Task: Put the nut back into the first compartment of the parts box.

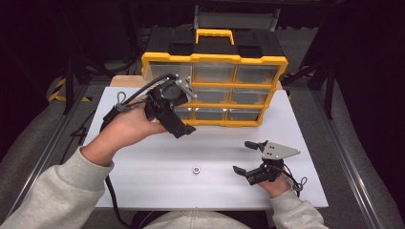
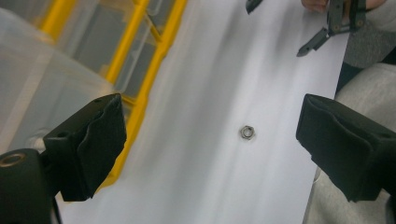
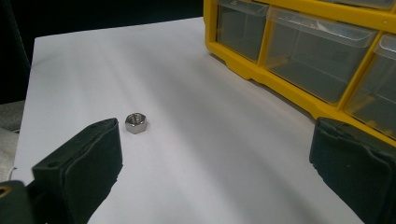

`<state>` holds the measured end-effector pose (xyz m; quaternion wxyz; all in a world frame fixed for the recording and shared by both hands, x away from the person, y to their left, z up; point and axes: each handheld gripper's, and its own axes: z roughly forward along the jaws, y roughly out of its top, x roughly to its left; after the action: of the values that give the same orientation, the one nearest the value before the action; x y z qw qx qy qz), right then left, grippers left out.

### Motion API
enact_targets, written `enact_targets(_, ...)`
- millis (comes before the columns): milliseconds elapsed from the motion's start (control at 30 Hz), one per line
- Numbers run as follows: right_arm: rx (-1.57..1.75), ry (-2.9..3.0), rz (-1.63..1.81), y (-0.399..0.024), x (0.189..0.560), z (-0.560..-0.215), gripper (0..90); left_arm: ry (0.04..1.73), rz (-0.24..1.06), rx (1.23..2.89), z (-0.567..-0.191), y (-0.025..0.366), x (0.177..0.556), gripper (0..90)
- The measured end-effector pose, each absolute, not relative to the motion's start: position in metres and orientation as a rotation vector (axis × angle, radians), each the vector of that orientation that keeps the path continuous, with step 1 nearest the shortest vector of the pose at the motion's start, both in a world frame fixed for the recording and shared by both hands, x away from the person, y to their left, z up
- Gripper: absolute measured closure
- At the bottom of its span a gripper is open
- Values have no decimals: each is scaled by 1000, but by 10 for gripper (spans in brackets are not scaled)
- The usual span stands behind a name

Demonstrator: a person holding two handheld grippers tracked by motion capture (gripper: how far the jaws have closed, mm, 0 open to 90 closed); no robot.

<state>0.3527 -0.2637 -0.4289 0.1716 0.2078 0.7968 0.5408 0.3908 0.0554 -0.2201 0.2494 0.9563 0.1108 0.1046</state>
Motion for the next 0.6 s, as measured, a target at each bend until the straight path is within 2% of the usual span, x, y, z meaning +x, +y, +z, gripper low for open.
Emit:
enact_targets(267,592,2262,1532,-264,353,-429,28,276,217,2632,-270,42,390,87)
enact_targets(600,593,2257,1533,-265,353,-429,28,297,195,2691,-325,29,390,82)
